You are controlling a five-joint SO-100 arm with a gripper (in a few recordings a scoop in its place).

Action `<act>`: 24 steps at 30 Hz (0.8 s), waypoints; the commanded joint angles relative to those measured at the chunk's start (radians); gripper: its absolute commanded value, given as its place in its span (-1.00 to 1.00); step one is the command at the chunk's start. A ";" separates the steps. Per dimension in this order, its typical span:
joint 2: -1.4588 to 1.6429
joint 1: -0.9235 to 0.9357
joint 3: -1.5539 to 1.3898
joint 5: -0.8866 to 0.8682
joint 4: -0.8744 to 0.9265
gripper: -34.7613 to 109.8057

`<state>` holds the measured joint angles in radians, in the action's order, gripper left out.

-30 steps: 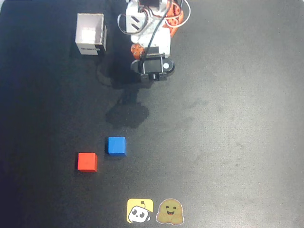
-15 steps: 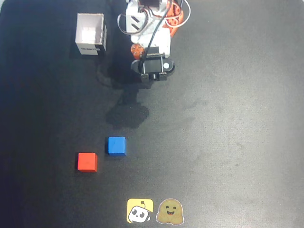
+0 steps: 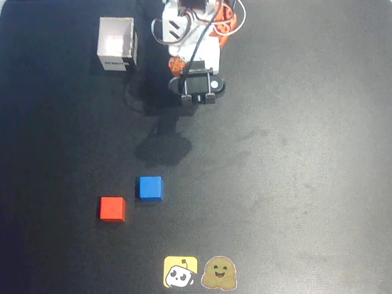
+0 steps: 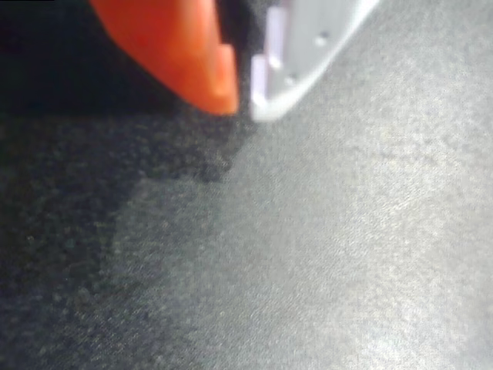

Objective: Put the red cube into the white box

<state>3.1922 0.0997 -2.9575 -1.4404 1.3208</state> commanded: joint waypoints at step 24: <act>-1.069 0.218 0.807 0.235 -0.298 -0.52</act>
<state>2.2135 0.2869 -2.2565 -1.2563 1.0615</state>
